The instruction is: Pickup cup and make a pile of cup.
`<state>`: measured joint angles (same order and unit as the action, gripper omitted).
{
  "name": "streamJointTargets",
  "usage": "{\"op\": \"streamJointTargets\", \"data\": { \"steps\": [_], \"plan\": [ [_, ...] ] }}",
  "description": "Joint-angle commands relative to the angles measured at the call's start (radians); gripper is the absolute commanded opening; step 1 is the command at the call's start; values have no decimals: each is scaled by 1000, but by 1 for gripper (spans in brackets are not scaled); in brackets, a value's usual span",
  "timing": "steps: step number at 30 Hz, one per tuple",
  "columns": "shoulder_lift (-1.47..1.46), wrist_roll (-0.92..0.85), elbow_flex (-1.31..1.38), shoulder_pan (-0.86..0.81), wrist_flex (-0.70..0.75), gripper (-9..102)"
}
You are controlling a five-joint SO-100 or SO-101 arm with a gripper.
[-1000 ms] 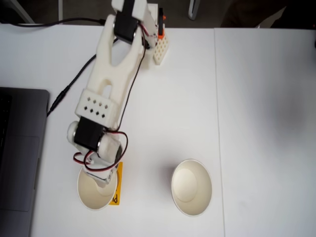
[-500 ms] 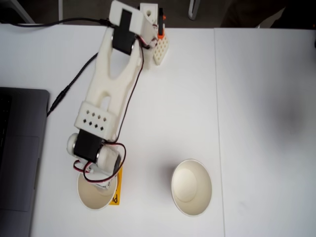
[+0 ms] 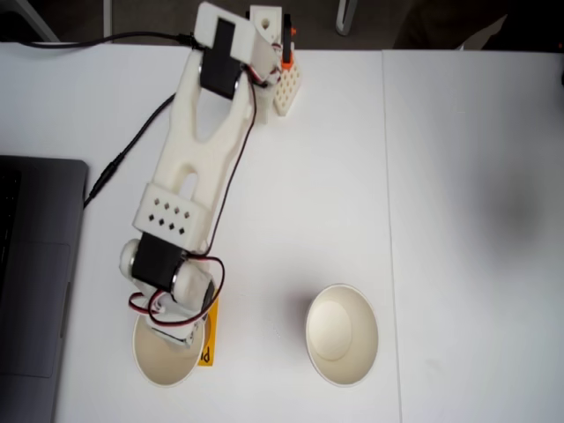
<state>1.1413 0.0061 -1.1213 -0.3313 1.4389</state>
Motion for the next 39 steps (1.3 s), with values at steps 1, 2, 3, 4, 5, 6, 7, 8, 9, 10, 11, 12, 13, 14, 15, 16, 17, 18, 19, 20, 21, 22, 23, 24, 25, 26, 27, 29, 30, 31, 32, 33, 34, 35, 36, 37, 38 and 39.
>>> {"op": "streamJointTargets", "data": {
  "steps": [1,2,3,4,5,6,7,8,9,10,11,12,13,14,15,16,17,18,19,20,21,22,23,24,25,26,27,29,30,31,32,33,34,35,36,37,38,39],
  "plan": [
    [25,9,46,-8,-18,22],
    [25,9,46,-8,-18,22],
    [25,9,46,-8,-18,22],
    [25,9,44,-8,-18,21],
    [25,9,44,-8,-18,20],
    [23,9,44,-8,-18,18],
    [23,8,41,-8,-18,16],
    [23,5,31,-8,-20,14],
    [25,2,17,-8,-26,11],
    [29,-2,0,-8,-29,8],
    [35,-2,-17,-8,-29,6],
    [38,-3,-32,-8,-29,3],
    [40,-3,-43,-8,-29,0],
    [40,-3,-51,-8,-29,-2],
    [40,-3,-57,-6,-29,-5],
    [40,-5,-61,-6,-29,-7],
    [40,-5,-63,-6,-29,-8],
    [41,-5,-66,-6,-29,-8],
    [41,-5,-66,-6,-29,-7],
    [41,-5,-66,-6,-29,-7],
    [44,-5,-66,-6,-29,-7],
    [54,-5,-66,-6,-29,-7],
    [64,-5,-69,-6,-29,-7],
    [72,-5,-69,-6,-29,-7],
    [78,-5,-69,-6,-29,-7],
    [86,-5,-69,-5,-29,-7],
    [92,-5,-69,-5,-31,-7],
    [100,-5,-69,-3,-31,-7],
    [103,-5,-69,-3,-31,-7],
    [109,-5,-69,-2,-31,-7],
    [120,-5,-69,3,-25,-7],
    [130,0,-69,6,-23,-7],
    [141,-5,-69,8,-18,-7],
    [152,-5,-71,8,-17,-7],
    [164,-5,-71,8,-17,-7],
    [176,-5,-71,8,-17,-7],
    [187,-5,-71,8,-17,-7],
    [199,-5,-71,8,-17,-7]
  ]
}}
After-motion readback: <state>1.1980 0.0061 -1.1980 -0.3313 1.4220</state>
